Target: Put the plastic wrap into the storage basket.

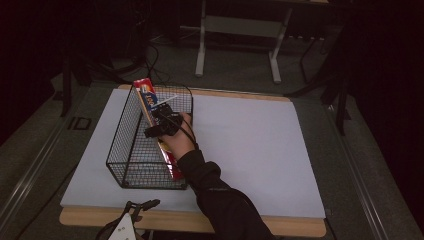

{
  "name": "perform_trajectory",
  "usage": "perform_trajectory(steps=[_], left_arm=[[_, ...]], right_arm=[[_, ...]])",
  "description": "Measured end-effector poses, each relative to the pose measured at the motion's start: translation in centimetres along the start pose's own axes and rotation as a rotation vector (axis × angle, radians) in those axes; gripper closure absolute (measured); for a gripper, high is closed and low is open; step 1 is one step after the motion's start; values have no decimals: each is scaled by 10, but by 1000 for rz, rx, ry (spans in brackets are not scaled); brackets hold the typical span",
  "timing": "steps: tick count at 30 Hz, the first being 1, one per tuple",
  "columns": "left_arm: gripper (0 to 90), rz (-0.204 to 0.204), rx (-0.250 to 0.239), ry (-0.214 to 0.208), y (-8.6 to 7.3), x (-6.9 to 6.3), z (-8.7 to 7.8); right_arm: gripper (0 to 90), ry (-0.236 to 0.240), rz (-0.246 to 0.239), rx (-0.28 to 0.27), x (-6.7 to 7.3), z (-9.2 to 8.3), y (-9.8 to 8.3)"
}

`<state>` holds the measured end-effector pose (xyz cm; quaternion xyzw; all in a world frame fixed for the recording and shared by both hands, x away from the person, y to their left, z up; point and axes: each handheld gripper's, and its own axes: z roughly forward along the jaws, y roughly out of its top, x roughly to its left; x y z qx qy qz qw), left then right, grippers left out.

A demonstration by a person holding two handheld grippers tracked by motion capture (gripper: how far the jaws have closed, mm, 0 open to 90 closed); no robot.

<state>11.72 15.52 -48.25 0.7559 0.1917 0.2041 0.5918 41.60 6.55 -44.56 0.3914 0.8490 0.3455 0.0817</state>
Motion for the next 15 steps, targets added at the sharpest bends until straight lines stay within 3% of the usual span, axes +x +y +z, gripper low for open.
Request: perform_trajectory(steps=[1,5,9,15], left_arm=[[2,-1,1,0,0,0,0],[2,2,6,1,0,0,1],[2,-8,12,-3,-1,1,3],[2,-12,22,-5,-2,1,5]], right_arm=[[142,21,-3,-9,-1,-2,-1],[134,31,-90,-34,-2,-12,-8],[143,84,-119,-86,-7,-27,-11],[137,89,-160,-119,-16,-54,-15]])
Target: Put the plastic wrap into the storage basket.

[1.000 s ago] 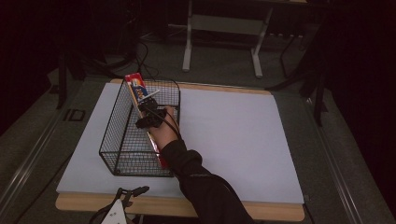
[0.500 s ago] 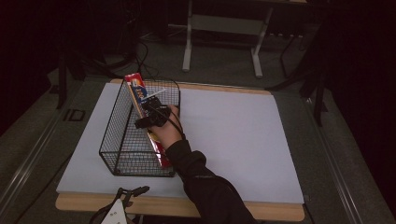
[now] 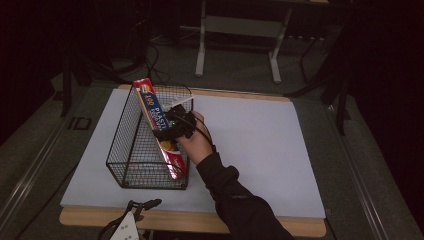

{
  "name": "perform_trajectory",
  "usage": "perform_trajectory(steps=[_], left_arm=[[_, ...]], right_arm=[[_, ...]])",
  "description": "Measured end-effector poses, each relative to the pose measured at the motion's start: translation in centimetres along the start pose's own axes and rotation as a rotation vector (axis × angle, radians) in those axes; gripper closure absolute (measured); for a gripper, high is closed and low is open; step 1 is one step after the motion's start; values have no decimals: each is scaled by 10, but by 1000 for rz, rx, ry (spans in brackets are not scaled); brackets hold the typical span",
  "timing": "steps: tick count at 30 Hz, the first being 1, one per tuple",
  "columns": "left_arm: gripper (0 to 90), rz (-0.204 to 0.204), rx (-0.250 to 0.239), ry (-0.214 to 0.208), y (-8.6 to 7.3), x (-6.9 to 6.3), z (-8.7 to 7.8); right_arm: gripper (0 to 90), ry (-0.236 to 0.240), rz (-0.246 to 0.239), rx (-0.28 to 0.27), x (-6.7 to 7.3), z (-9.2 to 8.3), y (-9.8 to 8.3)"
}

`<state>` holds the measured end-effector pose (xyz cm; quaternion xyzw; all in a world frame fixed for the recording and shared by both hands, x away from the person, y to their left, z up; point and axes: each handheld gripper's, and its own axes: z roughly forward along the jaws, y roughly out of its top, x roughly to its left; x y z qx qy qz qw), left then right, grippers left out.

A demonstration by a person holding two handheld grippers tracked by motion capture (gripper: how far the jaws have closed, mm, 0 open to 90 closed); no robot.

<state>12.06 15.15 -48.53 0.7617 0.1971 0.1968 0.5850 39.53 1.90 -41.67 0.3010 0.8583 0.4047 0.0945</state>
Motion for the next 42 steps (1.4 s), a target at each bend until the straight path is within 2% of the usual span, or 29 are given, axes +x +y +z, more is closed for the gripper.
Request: perform_trajectory(steps=[4,5,6,13,14,22,23,28,29,31,34,40,41,42], left_arm=[[2,-3,3,1,0,0,1],[2,-3,3,1,0,0,1],[2,-3,4,3,0,0,2],[2,-3,3,9,0,0,3],[2,-3,2,9,0,0,3],[2,-3,0,8,0,0,3],[2,-1,-1,8,0,0,3],[2,-4,2,6,0,0,4],[2,-2,3,5,0,0,4],[2,1,4,7,0,0,4],[2,0,2,8,0,0,4],[2,-1,0,8,0,0,4],[2,1,1,9,0,0,4],[2,-2,3,8,0,0,4]], right_arm=[[137,-7,-7,-16,-3,-19,-3],[137,-7,-7,-16,-3,-19,-3],[137,-10,1,-30,-7,-32,-7],[138,-23,10,-44,-16,-53,-17],[138,-18,15,-49,-19,-61,-22],[140,-30,12,-72,-23,-84,-42],[142,-31,21,-78,-26,-89,-50],[143,-38,24,-79,-29,-97,-63],[143,-29,26,-88,-31,-102,-72],[143,-34,27,-90,-32,-104,-75],[143,-38,33,-107,-37,-112,-92],[143,-46,34,-103,-41,-123,-120],[143,-46,34,-103,-41,-123,-120],[144,-49,28,-96,-43,-126,-129]])
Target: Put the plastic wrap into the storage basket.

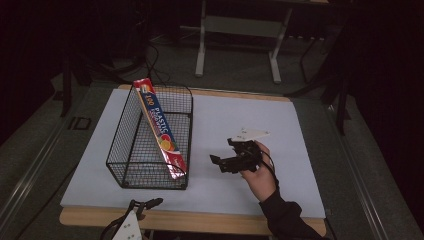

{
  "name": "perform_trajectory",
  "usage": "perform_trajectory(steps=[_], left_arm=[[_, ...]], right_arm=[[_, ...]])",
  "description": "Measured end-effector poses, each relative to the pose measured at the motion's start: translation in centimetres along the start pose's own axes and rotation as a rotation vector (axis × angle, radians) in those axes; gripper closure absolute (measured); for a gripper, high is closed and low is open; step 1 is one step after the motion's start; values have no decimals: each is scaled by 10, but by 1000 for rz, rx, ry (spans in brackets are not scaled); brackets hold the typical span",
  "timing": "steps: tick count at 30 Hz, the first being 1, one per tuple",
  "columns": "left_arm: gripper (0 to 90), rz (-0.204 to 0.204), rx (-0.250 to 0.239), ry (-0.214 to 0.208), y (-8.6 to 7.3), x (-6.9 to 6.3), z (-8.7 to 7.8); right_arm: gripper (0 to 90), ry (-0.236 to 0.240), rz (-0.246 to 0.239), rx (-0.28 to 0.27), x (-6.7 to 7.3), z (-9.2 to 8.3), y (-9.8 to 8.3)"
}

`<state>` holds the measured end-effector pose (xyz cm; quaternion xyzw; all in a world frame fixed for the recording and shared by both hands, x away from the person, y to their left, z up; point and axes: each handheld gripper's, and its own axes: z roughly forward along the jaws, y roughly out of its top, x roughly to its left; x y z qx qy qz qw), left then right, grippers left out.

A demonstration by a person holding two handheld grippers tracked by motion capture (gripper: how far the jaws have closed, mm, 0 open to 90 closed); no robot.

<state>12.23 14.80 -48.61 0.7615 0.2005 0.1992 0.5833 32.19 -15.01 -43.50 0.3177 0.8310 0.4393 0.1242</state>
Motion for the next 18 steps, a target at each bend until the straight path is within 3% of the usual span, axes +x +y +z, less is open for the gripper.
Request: perform_trajectory(steps=[7,12,18], left_arm=[[2,7,1,1,0,-1,1],[2,8,4,2,0,-1,1],[2,10,7,-1,0,-1,1]], right_arm=[[144,-11,29,-10,-11,-13,-22],[146,-43,39,-8,-16,-17,-48],[141,-32,65,34,-20,-18,-74]])
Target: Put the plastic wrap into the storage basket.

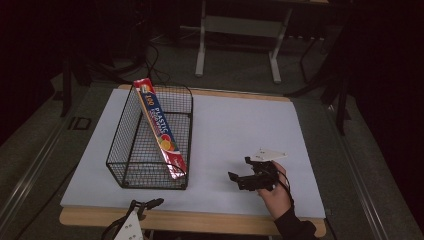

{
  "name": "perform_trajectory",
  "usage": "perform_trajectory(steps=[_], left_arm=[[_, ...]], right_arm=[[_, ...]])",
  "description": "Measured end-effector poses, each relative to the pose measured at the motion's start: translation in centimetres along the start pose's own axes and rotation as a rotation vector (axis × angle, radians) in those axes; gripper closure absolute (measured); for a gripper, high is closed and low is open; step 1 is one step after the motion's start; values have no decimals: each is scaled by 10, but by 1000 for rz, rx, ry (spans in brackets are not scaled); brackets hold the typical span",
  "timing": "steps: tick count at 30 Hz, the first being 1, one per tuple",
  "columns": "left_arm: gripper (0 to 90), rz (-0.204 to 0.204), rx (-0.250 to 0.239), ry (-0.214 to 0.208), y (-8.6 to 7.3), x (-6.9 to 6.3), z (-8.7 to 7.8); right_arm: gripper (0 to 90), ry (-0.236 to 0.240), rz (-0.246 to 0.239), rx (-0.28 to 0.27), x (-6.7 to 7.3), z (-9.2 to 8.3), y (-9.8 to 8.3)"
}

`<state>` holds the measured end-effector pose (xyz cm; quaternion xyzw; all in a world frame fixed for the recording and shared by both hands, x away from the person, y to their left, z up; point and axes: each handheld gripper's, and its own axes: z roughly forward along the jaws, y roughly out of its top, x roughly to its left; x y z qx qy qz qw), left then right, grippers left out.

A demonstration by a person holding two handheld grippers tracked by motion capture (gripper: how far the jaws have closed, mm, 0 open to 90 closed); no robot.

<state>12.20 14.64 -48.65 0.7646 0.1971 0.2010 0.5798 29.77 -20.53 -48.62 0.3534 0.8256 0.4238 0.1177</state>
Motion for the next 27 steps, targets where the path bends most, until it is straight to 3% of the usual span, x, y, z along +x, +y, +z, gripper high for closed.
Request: perform_trajectory(steps=[8,18,22,27], left_arm=[[2,3,3,-2,0,-1,0],[2,4,13,-5,-1,0,0],[2,2,9,-4,-1,0,0],[2,3,10,-3,0,0,0]], right_arm=[[140,4,5,23,2,-6,-20],[141,-40,-54,-2,5,-10,-26],[141,-67,-101,6,6,-9,-26],[142,-69,-109,-1,5,-10,-26]])
